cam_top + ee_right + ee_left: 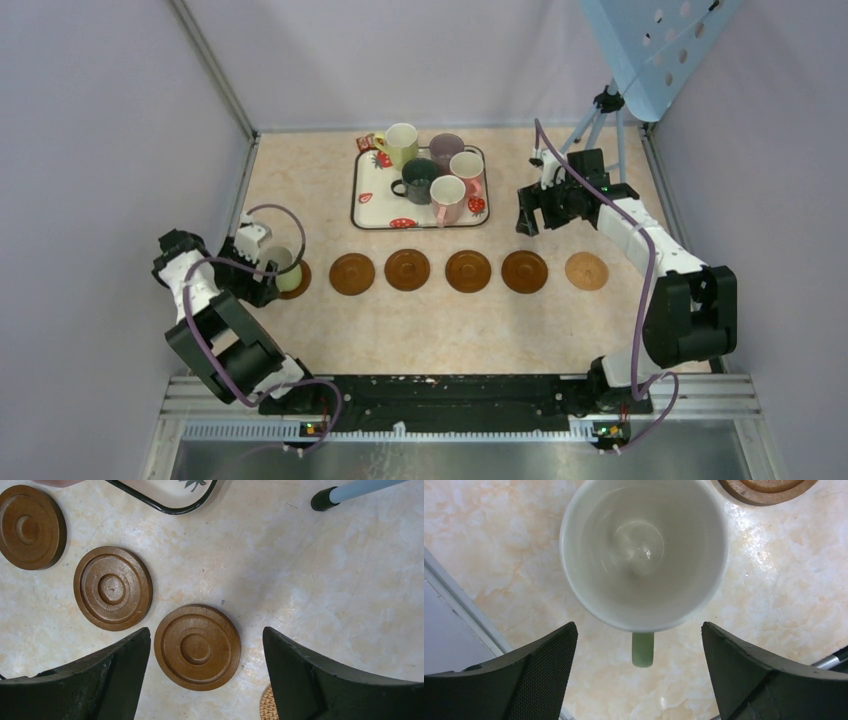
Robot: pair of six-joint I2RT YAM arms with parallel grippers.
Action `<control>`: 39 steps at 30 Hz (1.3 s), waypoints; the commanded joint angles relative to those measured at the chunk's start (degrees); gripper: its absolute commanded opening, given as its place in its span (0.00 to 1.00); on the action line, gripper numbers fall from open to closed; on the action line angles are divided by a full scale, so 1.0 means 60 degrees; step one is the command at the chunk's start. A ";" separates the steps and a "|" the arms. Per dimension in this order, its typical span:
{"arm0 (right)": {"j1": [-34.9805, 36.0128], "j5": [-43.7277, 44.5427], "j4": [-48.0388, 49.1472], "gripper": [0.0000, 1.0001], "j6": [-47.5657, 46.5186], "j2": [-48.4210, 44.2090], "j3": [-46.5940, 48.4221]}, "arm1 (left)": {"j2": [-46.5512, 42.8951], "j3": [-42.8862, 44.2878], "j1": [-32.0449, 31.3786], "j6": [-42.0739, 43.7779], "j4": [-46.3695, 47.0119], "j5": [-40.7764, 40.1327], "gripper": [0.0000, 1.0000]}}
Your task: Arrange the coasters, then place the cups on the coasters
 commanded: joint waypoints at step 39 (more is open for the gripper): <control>-0.0155 0.0466 -0.0814 0.98 -0.0773 -0.0915 0.1470 | 0.7012 1.2162 -0.7806 -0.5211 -0.1231 -0.0229 0.99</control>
